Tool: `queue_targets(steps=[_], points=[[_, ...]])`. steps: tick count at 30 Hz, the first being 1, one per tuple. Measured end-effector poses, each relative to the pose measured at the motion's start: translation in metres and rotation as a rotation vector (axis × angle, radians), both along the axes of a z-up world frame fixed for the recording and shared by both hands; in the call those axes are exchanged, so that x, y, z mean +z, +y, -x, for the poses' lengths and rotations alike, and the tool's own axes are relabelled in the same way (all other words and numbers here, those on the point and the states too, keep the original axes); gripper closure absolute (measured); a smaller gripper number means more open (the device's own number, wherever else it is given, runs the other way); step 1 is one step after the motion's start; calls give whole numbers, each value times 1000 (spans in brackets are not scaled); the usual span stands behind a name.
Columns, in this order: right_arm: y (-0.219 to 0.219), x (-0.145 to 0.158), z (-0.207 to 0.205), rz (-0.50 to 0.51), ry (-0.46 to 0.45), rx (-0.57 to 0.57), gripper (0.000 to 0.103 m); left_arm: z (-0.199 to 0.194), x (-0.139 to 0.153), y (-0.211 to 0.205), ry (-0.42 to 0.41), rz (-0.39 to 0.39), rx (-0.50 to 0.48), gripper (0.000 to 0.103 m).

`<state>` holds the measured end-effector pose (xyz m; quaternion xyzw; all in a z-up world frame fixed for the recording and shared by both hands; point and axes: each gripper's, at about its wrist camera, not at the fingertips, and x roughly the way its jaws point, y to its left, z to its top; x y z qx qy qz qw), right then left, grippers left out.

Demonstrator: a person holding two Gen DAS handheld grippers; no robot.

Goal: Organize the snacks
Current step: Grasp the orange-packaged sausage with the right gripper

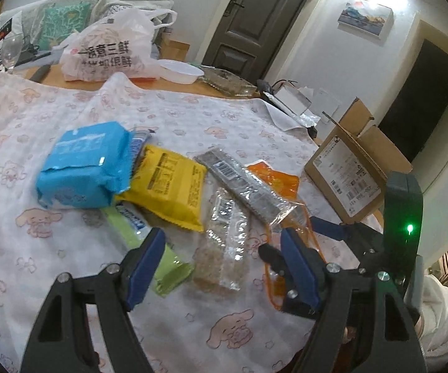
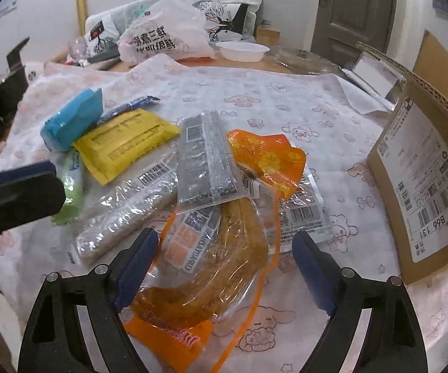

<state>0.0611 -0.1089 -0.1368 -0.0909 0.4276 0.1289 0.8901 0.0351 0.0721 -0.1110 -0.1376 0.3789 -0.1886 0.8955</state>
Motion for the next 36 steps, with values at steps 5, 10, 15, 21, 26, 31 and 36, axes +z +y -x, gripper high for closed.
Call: queue_targets(steps=[5, 10, 15, 21, 26, 31, 36], points=[[-11, 4, 7, 48, -8, 4, 17, -6, 2, -9, -3, 9, -18, 29], [-31, 3, 13, 65, 12, -10, 17, -6, 3, -15, -9, 10, -38, 29], [-31, 1, 12, -9, 48, 9, 18, -6, 4, -19, -8, 4, -44, 29], [-34, 1, 9, -7, 33, -8, 38, -6, 8, -23, -10, 1, -52, 29], [-35, 7, 14, 5, 26, 51, 48, -5, 13, -30, -16, -1, -64, 29], [-40, 15, 21, -24, 11, 76, 52, -1, 20, -41, -27, -2, -90, 29], [-39, 33, 33, -81, -28, 134, 52, 3, 26, -48, -34, 12, -103, 29]])
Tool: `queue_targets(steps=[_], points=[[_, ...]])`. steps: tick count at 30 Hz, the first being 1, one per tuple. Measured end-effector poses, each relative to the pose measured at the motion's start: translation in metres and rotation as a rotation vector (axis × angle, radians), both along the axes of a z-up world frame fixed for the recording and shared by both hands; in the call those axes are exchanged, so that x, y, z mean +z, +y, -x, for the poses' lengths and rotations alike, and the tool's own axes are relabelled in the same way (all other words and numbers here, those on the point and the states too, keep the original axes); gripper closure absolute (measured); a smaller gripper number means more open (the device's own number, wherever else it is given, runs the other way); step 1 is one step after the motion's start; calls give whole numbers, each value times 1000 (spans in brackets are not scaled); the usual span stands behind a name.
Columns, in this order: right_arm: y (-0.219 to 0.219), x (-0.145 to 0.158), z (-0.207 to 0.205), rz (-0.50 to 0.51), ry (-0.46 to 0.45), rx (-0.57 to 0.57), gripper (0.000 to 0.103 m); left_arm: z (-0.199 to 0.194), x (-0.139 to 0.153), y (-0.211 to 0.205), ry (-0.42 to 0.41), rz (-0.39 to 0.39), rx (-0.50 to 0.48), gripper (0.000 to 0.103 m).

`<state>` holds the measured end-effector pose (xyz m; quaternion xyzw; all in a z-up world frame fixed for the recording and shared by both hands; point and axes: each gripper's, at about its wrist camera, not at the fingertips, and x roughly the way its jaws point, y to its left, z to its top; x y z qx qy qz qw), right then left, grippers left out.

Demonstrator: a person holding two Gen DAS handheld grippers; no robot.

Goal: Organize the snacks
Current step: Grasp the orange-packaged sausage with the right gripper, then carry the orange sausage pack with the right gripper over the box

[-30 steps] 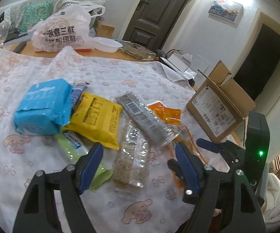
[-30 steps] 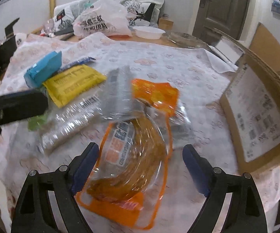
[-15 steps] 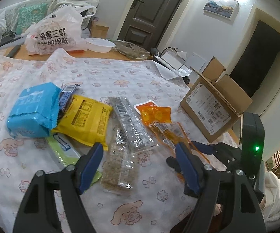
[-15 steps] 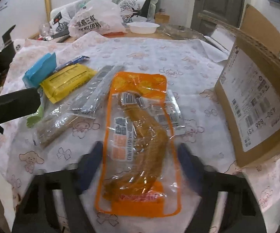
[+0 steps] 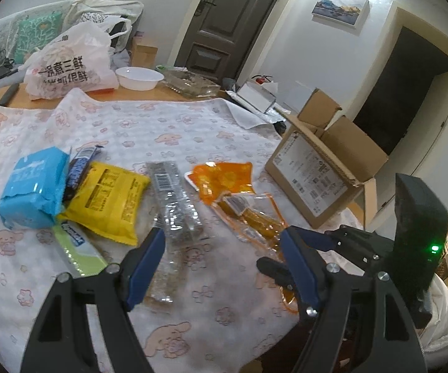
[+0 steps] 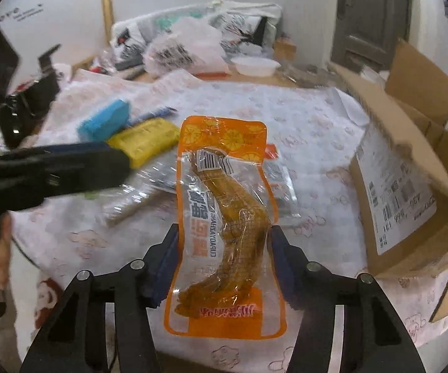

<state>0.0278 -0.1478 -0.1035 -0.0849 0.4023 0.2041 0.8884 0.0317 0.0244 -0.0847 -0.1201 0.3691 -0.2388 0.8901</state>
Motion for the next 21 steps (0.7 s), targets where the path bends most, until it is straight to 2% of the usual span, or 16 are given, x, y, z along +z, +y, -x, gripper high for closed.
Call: queue_targets(steps=[6, 7, 11, 13, 17, 21], points=[[14, 33, 14, -107, -48, 152, 52, 8, 19, -1, -37, 61, -4, 30], [16, 39, 17, -125, -59, 178, 52, 10, 24, -1, -48, 71, 0, 32], [19, 65, 27, -175, -114, 253, 51, 15, 46, 0, -78, 82, 10, 58], [18, 76, 31, -195, -140, 279, 51, 18, 61, -1, -105, 73, 23, 66], [5, 97, 35, -228, -197, 299, 51, 20, 90, -10, -150, 66, 3, 73], [-19, 117, 32, -259, -243, 314, 51, 15, 120, -35, -192, 2, -9, 73]])
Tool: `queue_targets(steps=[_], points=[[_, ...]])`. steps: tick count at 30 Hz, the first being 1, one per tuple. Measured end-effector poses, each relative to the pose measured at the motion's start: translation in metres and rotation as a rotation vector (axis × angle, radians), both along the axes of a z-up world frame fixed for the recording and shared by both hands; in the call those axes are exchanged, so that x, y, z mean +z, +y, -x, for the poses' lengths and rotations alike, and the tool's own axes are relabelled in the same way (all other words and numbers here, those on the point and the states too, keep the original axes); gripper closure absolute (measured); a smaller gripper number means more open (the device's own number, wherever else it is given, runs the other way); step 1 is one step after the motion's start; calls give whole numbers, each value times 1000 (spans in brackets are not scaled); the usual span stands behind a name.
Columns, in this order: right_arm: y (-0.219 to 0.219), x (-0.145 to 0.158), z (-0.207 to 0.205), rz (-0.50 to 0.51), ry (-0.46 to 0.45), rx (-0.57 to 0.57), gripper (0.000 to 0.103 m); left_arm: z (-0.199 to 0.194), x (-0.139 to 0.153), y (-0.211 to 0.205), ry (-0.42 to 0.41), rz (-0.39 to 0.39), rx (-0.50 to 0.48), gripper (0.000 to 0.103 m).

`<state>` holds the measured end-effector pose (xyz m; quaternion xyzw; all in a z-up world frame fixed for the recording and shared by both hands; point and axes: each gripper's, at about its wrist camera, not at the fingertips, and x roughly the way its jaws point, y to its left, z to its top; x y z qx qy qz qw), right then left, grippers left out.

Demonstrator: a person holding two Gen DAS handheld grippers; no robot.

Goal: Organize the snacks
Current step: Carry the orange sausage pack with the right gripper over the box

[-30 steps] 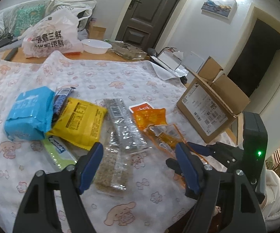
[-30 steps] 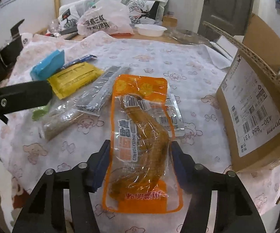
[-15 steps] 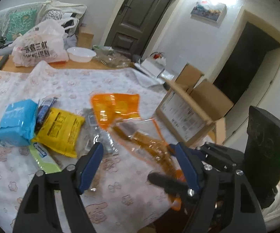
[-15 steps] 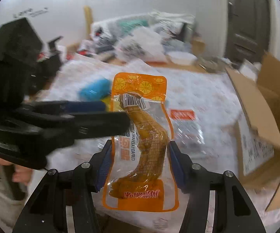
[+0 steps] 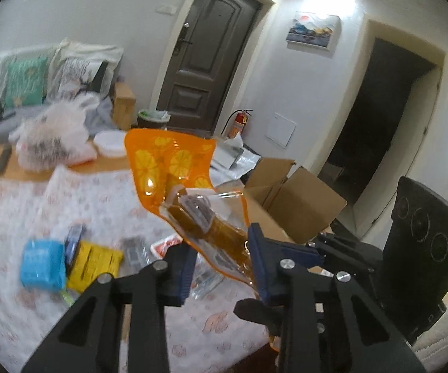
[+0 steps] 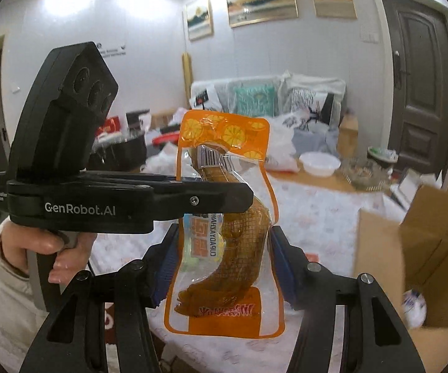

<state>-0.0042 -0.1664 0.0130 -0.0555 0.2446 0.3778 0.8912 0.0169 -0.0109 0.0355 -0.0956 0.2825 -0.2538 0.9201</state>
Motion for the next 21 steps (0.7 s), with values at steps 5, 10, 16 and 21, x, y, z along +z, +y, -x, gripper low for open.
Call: queue_targets(steps=[5, 10, 16, 21], points=[[-45, 25, -16, -29, -43, -20, 51, -20, 34, -52, -48, -75, -43, 73], [-103, 32, -34, -39, -50, -84, 51, -49, 45, -111, -54, -123, -111, 73], [-163, 19, -57, -42, -21, -158, 51, -89, 32, -180, -20, -177, -175, 73], [-192, 1, -71, -18, -1, -191, 50, -116, 16, -215, 22, -197, -206, 73]])
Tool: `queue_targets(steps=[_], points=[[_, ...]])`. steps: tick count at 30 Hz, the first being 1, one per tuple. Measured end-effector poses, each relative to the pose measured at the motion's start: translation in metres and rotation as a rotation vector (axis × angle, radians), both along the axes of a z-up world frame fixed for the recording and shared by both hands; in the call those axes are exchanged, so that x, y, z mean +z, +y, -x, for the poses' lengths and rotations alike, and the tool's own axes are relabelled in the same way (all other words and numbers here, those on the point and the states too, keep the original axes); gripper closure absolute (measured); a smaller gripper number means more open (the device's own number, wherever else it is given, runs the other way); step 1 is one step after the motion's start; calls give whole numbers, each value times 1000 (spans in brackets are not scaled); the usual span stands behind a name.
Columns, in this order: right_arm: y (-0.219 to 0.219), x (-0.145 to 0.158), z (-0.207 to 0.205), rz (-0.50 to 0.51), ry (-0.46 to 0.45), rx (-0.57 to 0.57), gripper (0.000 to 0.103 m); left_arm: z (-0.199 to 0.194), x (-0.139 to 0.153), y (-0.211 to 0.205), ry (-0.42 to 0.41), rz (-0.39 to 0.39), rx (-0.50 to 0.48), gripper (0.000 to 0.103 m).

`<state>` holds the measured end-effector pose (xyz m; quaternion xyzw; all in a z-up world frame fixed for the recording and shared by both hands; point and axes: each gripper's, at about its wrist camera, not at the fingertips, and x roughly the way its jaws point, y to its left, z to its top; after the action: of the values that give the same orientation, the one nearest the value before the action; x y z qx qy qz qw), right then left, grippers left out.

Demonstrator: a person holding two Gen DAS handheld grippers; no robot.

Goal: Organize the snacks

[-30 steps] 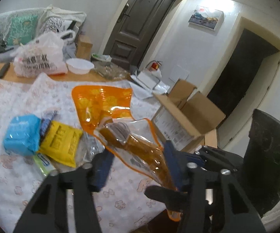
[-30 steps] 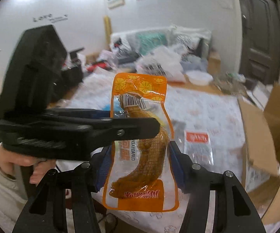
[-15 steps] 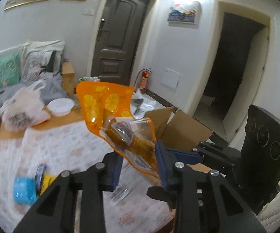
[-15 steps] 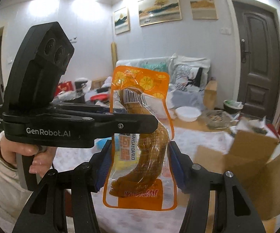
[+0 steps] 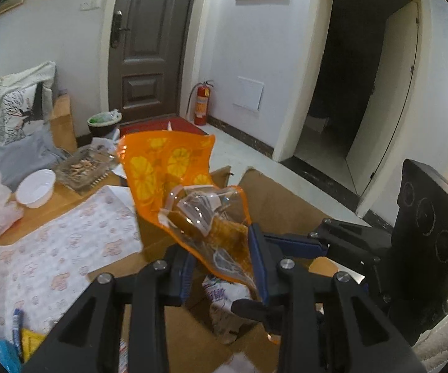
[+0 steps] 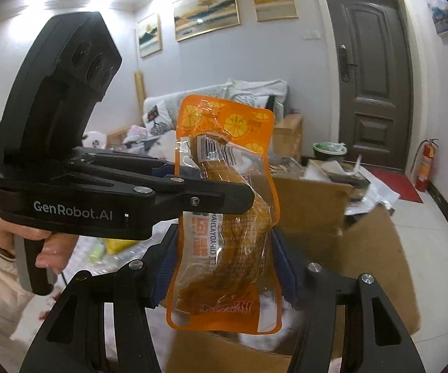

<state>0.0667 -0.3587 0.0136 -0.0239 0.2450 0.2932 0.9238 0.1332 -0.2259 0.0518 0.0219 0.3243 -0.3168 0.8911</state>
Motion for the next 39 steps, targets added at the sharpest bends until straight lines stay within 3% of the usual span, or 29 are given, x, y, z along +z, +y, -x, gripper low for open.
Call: queue_targets(steps=[7, 15, 18, 26, 31, 39], points=[[-25, -16, -17, 44, 27, -15, 49, -24, -20, -27, 43, -46, -14, 73], [-24, -29, -24, 99, 59, -32, 47, -40, -43, -37, 101, -88, -5, 72], [-23, -32, -31, 113, 64, -39, 45, -41, -46, -35, 105, -104, 7, 67], [-17, -32, -32, 140, 77, -38, 41, -37, -40, -25, 76, -101, 32, 36], [-16, -32, -32, 136, 82, -38, 38, -33, -35, -16, 60, -92, 50, 30], [-1, -28, -29, 145, 97, -16, 38, -22, -25, 4, 43, -62, 71, 30]])
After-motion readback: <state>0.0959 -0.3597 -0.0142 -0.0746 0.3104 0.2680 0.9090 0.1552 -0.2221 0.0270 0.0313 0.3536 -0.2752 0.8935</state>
